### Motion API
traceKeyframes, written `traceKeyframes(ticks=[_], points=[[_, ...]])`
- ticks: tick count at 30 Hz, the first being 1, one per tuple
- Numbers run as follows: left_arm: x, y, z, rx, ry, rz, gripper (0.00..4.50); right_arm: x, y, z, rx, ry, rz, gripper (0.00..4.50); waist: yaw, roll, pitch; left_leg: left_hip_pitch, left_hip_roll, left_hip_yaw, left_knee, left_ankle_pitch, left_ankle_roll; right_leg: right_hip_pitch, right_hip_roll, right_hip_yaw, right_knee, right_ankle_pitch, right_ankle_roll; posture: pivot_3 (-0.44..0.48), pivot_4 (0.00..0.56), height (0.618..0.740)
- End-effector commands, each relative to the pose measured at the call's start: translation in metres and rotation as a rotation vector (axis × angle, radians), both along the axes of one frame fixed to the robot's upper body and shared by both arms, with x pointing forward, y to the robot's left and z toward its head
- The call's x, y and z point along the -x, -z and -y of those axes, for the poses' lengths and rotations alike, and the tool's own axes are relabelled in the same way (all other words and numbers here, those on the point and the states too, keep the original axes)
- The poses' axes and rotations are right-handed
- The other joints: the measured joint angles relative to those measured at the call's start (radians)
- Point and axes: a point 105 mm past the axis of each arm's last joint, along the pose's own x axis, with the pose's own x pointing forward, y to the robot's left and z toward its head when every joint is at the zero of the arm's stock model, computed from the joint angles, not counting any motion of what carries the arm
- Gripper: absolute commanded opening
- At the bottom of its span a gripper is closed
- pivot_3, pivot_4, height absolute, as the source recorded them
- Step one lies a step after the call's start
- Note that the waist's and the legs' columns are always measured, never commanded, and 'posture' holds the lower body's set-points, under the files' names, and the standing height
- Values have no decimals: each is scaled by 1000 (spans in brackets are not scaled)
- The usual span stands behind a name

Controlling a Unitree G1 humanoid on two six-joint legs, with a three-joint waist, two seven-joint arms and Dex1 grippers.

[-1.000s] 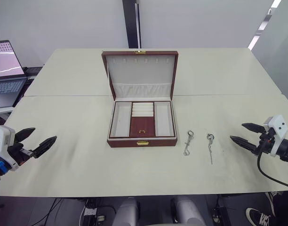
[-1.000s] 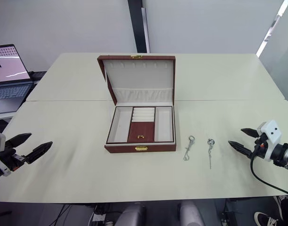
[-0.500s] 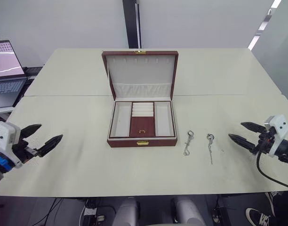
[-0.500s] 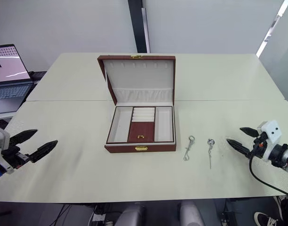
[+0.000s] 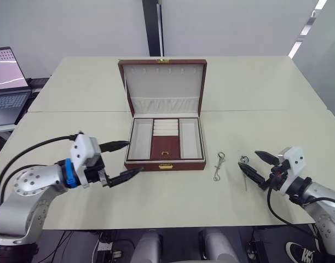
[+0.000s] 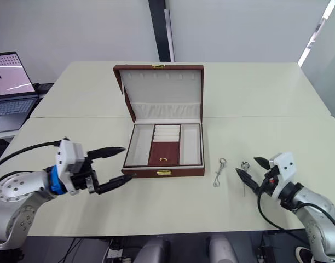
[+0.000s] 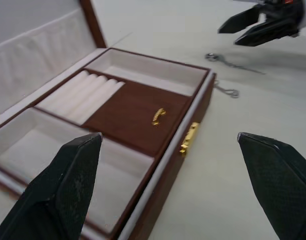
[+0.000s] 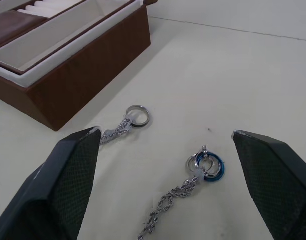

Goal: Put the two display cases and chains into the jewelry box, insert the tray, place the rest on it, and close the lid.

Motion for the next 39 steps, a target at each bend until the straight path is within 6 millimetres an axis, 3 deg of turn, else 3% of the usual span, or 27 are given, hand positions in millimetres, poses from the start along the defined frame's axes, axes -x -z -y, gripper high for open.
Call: traceKeyframes(ticks=[1, 9, 20, 23, 27, 32, 39], points=[[12, -1, 25, 2, 143, 9, 4500, 0, 3, -4, 58, 48, 26, 4452, 0, 0, 0, 0, 0, 0, 0, 0, 0, 0, 0, 0, 0, 0, 0, 0, 150, 740], [17, 0, 43, 5, 250, 36, 4500, -2, 26, -4, 126, 159, 10, 4452, 0, 0, 0, 0, 0, 0, 0, 0, 0, 0, 1, 0, 0, 0, 0, 0, 150, 740], [13, -4, 51, 9, 261, 58, 4500, 1, 50, -5, 178, 179, -66, 4452, -1, -1, -2, 2, -1, 0, 0, 0, 0, 1, 2, 0, 0, 0, 0, 0, 150, 740], [13, -3, 52, 10, 261, 58, 4500, 1, 50, -6, 153, 184, -81, 3887, 0, -2, -2, 3, 0, 0, 0, 0, 0, 2, 2, 0, 1, 0, 0, 0, 150, 740], [14, -3, 55, 15, 260, 58, 4500, 1, 51, -5, 124, 194, -100, 2663, 0, -3, -3, 3, 0, 0, 0, 0, 0, 3, 2, 0, 1, 0, 0, 0, 150, 740], [14, -2, 56, 18, 257, 61, 4500, 0, 52, -4, 113, 205, -114, 1485, 0, -3, -3, 4, 0, 0, 0, 0, 0, 3, 2, 0, 1, 0, 0, 0, 150, 740], [14, 0, 56, 27, 253, 60, 4500, 0, 51, -4, 107, 206, -117, 13, 0, -3, -3, 3, 0, 0, 0, 0, 0, 3, 2, 0, 1, 0, 0, 0, 150, 740]])
